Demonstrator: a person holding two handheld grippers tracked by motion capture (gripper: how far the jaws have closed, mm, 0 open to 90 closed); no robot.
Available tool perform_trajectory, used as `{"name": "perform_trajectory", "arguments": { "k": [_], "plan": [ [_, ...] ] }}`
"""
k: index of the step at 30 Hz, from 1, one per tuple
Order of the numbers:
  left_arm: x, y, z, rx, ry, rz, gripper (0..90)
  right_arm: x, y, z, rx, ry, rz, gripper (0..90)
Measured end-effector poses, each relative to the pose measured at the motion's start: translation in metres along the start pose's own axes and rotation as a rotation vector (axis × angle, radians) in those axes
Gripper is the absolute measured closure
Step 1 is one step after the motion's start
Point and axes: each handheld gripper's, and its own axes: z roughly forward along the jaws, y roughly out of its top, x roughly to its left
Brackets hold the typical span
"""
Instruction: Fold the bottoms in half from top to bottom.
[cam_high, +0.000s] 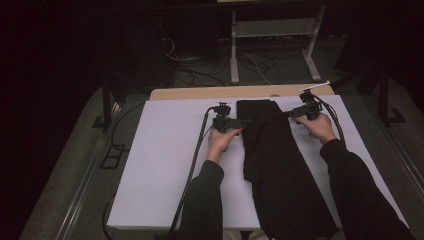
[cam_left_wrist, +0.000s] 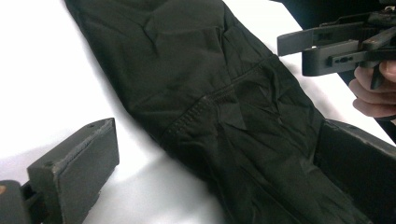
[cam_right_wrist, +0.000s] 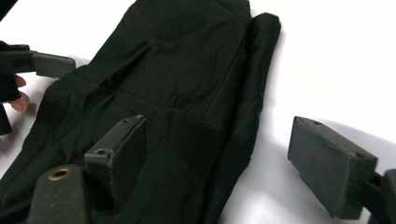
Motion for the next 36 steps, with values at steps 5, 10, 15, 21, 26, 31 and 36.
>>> {"name": "perform_trajectory", "arguments": {
  "k": [5,10,15,21,26,31,36],
  "plan": [
    [-0.002,0.0,0.001,-0.01,-0.004,-0.002,2.5,0.0,-0.002,0.004,0.014,0.007,0.001,20.6],
    [-0.005,-0.001,0.004,-0.009,-0.027,0.003,6.2,-0.001,-0.003,0.005,-0.001,0.025,0.019,22.2],
    [-0.003,-0.002,0.006,-0.008,-0.029,-0.024,8.9,-0.002,-0.007,0.01,0.001,0.041,0.026,28.7],
    [-0.003,-0.003,0.006,-0.003,-0.014,-0.011,15.2,-0.001,-0.009,0.012,-0.013,0.034,-0.005,35.9],
    [-0.001,-0.003,0.006,-0.012,-0.011,-0.031,34.9,0.0,-0.009,0.011,-0.013,0.029,-0.015,44.2],
    [0.0,-0.003,0.007,-0.004,0.028,-0.066,59.0,0.005,-0.009,0.013,0.01,-0.002,-0.06,52.7],
    [0.001,-0.003,0.008,0.007,0.043,-0.091,76.4,0.009,-0.009,0.014,0.02,-0.024,-0.064,70.9]
  ]
}}
